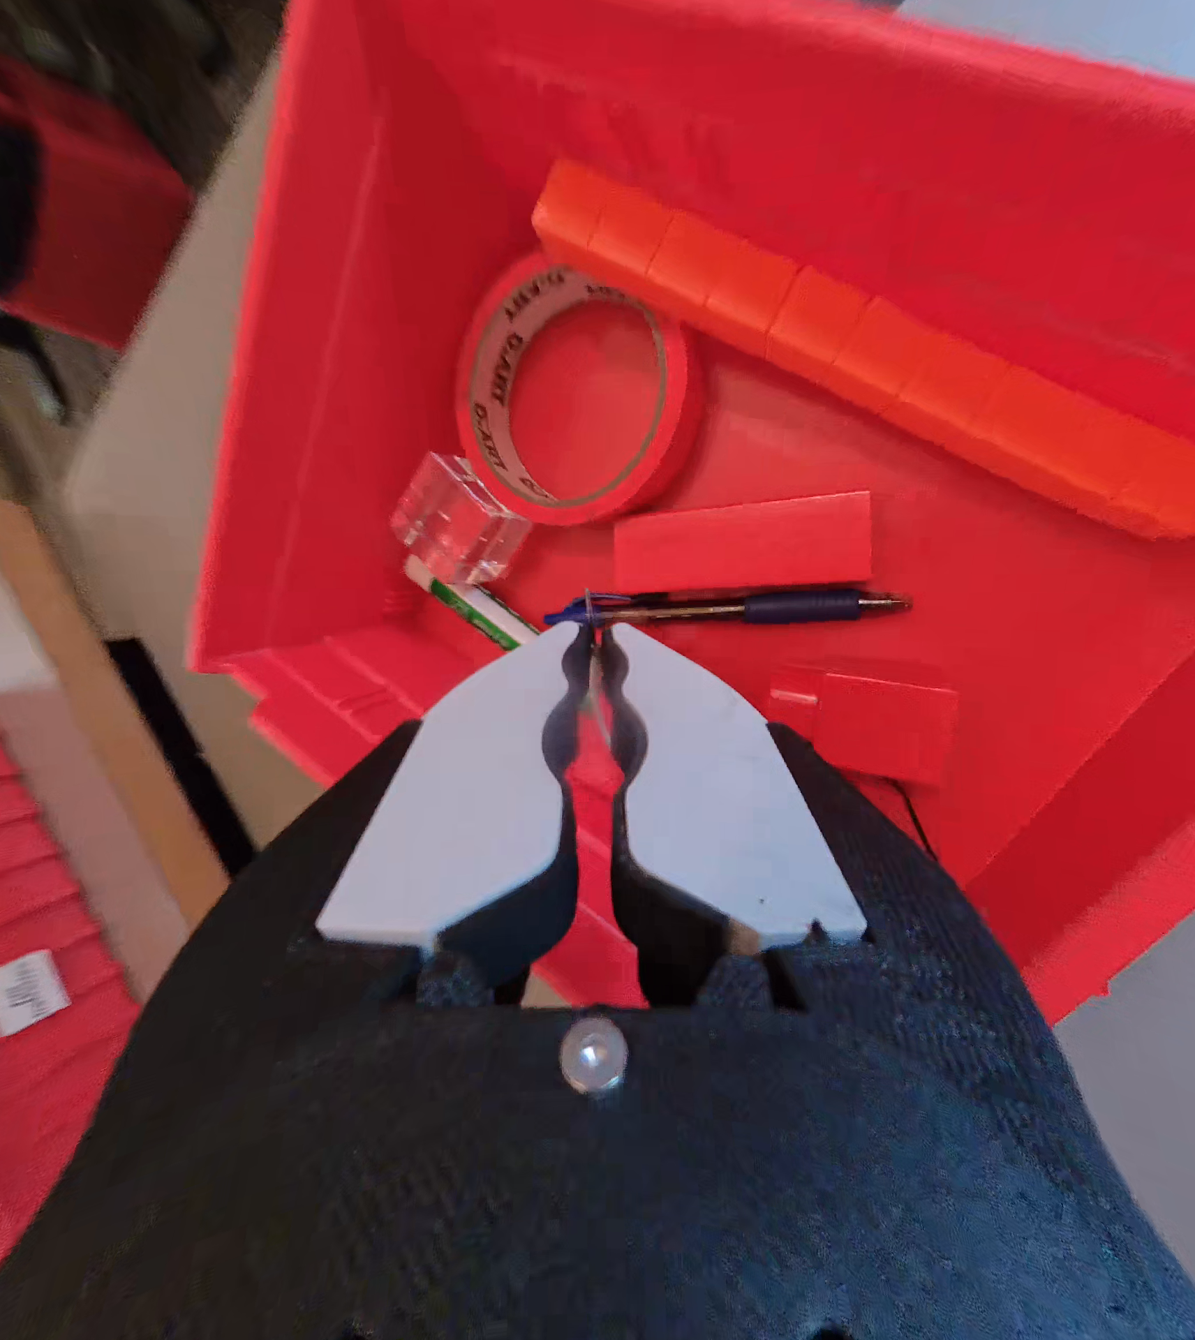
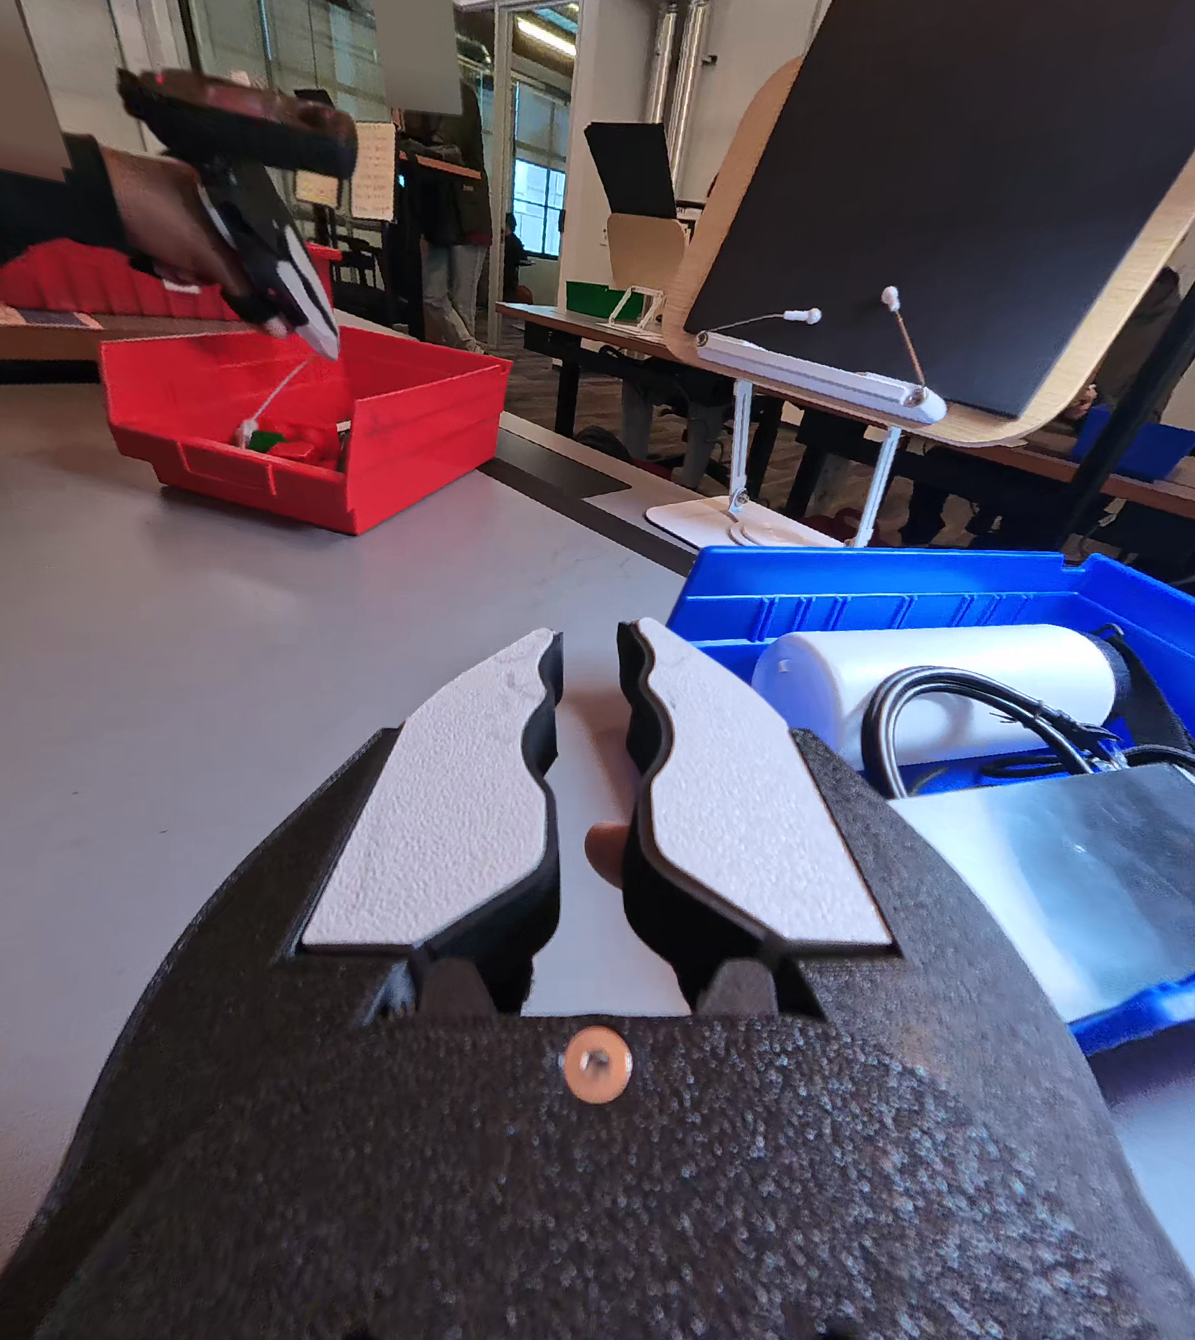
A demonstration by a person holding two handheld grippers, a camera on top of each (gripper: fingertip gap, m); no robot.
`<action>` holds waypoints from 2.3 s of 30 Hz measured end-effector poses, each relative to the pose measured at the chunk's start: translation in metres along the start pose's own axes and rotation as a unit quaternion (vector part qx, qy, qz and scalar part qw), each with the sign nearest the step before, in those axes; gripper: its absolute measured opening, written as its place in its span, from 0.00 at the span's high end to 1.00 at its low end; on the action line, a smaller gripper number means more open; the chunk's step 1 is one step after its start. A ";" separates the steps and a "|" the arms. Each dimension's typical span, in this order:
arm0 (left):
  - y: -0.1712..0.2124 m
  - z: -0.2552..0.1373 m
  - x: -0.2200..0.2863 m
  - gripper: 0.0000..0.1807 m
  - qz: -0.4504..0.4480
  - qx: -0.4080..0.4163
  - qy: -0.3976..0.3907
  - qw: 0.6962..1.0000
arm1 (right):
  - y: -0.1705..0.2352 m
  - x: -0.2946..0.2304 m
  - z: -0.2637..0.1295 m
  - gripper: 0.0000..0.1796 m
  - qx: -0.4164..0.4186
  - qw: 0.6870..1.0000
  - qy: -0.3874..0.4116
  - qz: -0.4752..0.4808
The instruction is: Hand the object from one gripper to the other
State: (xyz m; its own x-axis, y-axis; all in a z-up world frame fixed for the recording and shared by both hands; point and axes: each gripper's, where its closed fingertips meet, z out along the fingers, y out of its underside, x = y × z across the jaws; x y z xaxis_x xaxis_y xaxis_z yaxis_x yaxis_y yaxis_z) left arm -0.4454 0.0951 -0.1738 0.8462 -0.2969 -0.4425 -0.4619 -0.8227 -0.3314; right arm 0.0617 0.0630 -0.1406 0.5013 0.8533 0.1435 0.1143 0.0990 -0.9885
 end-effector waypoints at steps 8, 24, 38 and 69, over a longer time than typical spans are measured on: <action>-0.028 -0.064 0.019 0.99 0.089 0.102 -0.106 0.985 | -0.013 -0.020 0.010 0.92 -0.002 0.999 -0.011 -0.040; -0.118 -0.193 0.119 0.99 0.071 0.367 -0.019 0.927 | -0.130 -0.089 0.094 0.91 0.049 0.987 -0.097 -0.121; -0.152 -0.256 0.239 0.99 0.024 0.512 0.345 0.786 | -0.120 -0.110 0.141 0.92 0.030 0.977 -0.207 -0.045; -0.153 -0.259 0.255 0.99 0.019 0.568 0.416 0.710 | -0.125 -0.107 0.116 0.87 0.049 0.946 -0.314 0.060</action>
State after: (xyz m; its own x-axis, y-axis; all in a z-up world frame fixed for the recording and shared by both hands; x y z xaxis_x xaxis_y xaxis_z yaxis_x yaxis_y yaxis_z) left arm -0.0897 0.0196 -0.0201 0.4737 -0.8804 0.0197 -0.0049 -0.0250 -0.9997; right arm -0.1059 0.0185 -0.0378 -0.1073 0.9942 0.0037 -0.0073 0.0029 -1.0000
